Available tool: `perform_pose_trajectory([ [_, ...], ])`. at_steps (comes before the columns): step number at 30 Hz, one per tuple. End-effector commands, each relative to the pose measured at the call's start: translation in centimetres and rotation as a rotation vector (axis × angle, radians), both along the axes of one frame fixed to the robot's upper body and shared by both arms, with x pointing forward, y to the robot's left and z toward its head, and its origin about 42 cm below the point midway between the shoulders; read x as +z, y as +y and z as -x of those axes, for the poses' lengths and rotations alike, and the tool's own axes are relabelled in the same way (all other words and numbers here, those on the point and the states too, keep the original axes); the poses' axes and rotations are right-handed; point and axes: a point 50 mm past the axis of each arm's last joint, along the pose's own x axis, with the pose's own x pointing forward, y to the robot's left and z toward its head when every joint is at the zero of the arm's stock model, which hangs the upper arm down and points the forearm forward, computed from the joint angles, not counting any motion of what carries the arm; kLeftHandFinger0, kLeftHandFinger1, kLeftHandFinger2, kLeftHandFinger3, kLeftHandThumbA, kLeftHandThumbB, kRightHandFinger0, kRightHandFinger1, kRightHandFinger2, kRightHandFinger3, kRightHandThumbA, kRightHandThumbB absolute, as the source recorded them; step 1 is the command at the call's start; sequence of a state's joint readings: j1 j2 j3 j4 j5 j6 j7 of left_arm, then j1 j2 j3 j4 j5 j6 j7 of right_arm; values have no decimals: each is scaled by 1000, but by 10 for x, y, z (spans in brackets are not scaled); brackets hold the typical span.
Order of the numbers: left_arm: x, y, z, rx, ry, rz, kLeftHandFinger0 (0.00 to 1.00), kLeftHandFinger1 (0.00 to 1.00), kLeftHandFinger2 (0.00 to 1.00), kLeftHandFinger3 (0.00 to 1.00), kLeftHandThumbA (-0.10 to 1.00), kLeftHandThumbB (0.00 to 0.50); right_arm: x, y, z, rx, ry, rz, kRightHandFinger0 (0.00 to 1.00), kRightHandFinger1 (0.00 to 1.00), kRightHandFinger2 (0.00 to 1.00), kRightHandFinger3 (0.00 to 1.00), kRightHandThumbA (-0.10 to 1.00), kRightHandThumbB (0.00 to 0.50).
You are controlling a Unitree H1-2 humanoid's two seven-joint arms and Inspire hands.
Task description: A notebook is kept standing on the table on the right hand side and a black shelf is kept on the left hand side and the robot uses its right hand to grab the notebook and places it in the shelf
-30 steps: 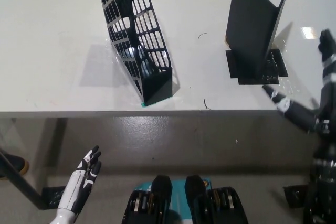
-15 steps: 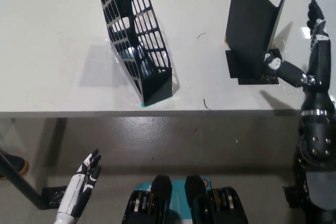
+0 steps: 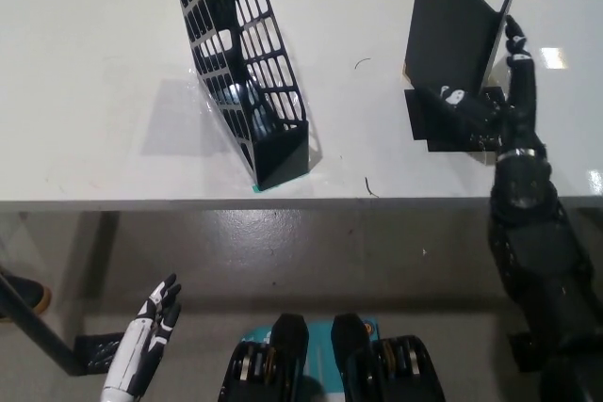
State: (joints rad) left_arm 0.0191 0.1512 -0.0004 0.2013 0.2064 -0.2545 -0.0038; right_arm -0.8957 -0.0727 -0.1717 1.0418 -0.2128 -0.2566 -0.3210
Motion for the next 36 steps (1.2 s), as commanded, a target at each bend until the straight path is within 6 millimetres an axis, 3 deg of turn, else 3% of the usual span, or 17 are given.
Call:
perform_pose_trajectory([
  [1,7,0,2,6,-61,-1,1000,1000,1000,1000,1000,167,68,4,-36,-11,-120,-219,1000,1000,1000,1000,1000,466],
  [4,6,-3,3,4,-57,5,1000,1000,1000,1000,1000,166,86,9,-44,-9,-149,-383,1000,1000,1000,1000,965,418],
  [5,6,-3,3,3,-55,5,1000,1000,1000,1000,1000,171,92,10,-46,-60,-152,-421,727,713,832,832,745,412],
  [6,6,-4,2,1,-54,4,1000,1000,1000,1000,1000,171,104,15,-48,-160,-155,-469,180,214,382,405,429,314],
  [7,7,-4,1,-2,-58,2,1000,1000,1000,1000,1000,172,115,18,-50,-211,-172,-501,7,13,158,147,28,207],
  [8,7,-3,0,-4,-60,3,1000,1000,1000,1000,1000,174,125,23,-51,-213,-204,-538,0,1,123,91,-95,133],
  [9,8,-3,-1,-6,-61,1,1000,1000,1000,1000,1000,173,131,26,-51,-204,-233,-527,0,0,166,149,-100,90],
  [10,9,-2,-2,-6,-61,-3,1000,1000,1000,1000,1000,171,133,27,-51,-203,-240,-512,0,0,210,204,-100,79],
  [11,9,-2,-2,-6,-60,-4,1000,1000,1000,1000,1000,168,134,29,-51,-198,-253,-493,0,0,265,249,-100,79],
  [14,8,0,0,-2,-62,-10,1000,1000,1000,1000,1000,149,132,33,-47,-184,-296,-463,0,0,282,336,-100,85],
  [17,8,-2,0,-10,-59,-4,1000,1000,1000,1000,1000,161,131,33,-46,-193,-305,-450,0,0,322,446,-100,83],
  [21,6,-1,3,-13,-53,-10,1000,1000,1000,1000,1000,164,125,29,-43,-209,-312,-412,3,0,227,400,-100,77],
  [27,4,0,5,-12,-53,-9,1000,1000,1000,1000,1000,170,125,24,-38,-200,-361,-407,0,0,298,453,-100,69],
  [32,4,1,6,-17,-52,-12,1000,1000,1000,1000,1000,159,154,28,-22,-173,-542,-318,0,0,291,416,-100,80],
  [36,4,1,5,-19,-53,-21,1000,1000,1000,1000,1000,167,206,40,10,-117,-733,-270,0,0,273,425,-100,76],
])
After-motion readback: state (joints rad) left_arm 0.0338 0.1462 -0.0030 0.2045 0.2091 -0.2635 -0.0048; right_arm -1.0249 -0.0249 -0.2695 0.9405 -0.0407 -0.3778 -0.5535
